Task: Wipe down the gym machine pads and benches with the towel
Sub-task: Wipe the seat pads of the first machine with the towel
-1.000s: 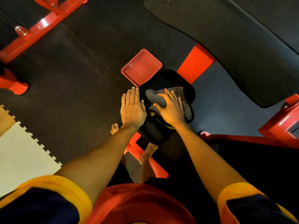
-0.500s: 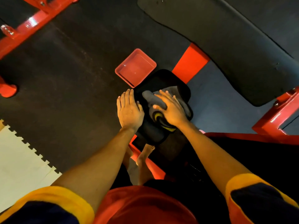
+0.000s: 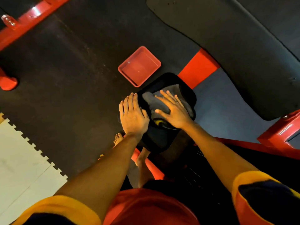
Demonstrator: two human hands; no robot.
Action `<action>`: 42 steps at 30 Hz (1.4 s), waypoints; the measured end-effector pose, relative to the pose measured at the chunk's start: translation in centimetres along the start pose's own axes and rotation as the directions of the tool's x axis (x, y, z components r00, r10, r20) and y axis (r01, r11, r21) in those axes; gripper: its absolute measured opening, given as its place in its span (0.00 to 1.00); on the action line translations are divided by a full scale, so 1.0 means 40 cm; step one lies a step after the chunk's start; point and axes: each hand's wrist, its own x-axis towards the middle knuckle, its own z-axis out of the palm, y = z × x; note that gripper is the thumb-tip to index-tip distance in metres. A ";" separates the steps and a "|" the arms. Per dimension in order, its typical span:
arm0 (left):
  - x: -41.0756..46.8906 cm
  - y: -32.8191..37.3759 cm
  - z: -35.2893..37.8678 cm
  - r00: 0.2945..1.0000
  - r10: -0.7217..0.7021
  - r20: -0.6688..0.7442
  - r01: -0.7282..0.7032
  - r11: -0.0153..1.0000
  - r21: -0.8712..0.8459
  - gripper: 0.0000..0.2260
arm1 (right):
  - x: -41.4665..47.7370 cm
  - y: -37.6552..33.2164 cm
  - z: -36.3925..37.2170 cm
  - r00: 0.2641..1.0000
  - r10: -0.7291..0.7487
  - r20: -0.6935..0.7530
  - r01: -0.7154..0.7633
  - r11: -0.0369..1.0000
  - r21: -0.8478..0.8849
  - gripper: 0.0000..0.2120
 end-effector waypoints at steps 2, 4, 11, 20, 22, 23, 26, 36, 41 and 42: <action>-0.001 0.005 -0.002 1.000 -0.008 -0.004 0.008 1.000 -0.006 0.29 | 0.049 0.051 -0.029 0.997 0.078 -0.029 -0.080 0.994 -0.071 0.36; 0.000 0.009 -0.004 1.000 -0.015 -0.013 0.014 1.000 -0.012 0.29 | 0.149 0.057 -0.053 0.975 0.198 -0.101 -0.209 0.971 -0.112 0.38; -0.002 0.006 -0.006 1.000 -0.019 0.005 0.019 0.999 -0.030 0.29 | 0.200 -0.108 -0.006 0.999 0.046 0.016 -0.045 0.999 -0.029 0.28; 0.003 0.013 -0.011 0.999 -0.031 0.040 0.031 0.999 -0.015 0.30 | 0.288 0.002 -0.094 0.972 0.231 0.033 -0.216 0.946 -0.244 0.37; 0.002 0.008 -0.008 0.999 -0.034 0.038 0.034 0.999 -0.005 0.29 | 0.345 -0.081 -0.066 0.977 0.183 0.114 -0.138 0.936 -0.324 0.43; -0.001 0.008 -0.007 0.999 -0.036 0.033 0.036 0.999 0.001 0.28 | 0.353 -0.119 -0.049 0.973 0.138 0.186 -0.070 0.940 -0.334 0.42; -0.001 0.007 -0.008 0.999 -0.049 0.011 0.049 0.999 -0.020 0.28 | 0.340 -0.150 -0.062 0.943 0.090 0.320 0.004 0.960 -0.280 0.35; 0.001 0.006 -0.005 0.998 -0.045 0.038 0.047 0.998 -0.047 0.30 | 0.374 -0.152 -0.148 0.874 0.196 0.445 -0.126 0.975 -0.182 0.22; 0.005 0.009 -0.010 0.999 -0.039 0.037 0.042 0.997 -0.069 0.30 | 0.365 -0.118 -0.149 0.923 0.226 0.311 -0.126 0.942 -0.312 0.25; 0.005 0.008 -0.010 0.999 -0.036 0.038 0.038 0.996 -0.075 0.30 | 0.367 -0.108 -0.151 0.929 0.222 0.296 -0.114 0.932 -0.343 0.26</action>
